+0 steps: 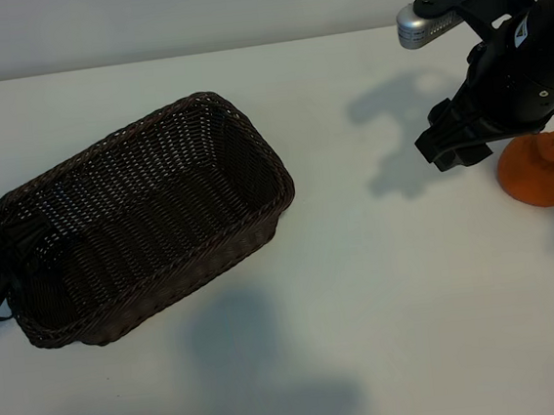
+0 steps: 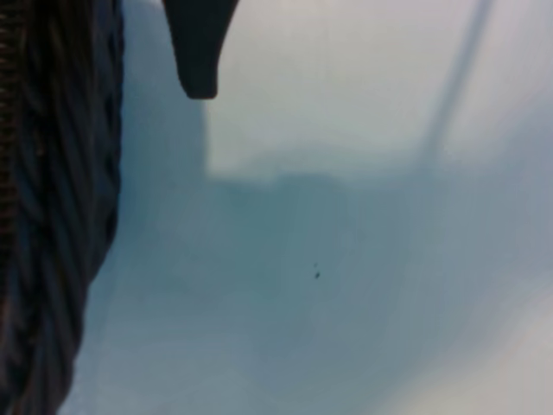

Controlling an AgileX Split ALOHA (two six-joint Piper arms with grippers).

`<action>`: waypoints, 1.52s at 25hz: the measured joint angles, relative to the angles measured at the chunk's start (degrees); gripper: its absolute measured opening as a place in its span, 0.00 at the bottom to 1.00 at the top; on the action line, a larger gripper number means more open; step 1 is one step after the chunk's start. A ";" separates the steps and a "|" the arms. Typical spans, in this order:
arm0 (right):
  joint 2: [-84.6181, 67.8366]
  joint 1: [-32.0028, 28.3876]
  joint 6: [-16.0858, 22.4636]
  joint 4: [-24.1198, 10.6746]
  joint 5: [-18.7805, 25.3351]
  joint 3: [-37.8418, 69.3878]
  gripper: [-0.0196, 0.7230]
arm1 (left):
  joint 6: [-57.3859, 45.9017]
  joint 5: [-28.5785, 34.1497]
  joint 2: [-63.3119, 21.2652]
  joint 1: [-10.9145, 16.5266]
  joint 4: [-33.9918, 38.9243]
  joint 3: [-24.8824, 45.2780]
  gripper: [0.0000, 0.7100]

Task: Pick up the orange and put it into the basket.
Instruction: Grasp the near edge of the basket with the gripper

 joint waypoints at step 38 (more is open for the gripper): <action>0.00 1.76 0.00 1.42 0.46 0.00 0.83 | 4.54 -8.90 10.83 0.00 -4.42 0.00 0.26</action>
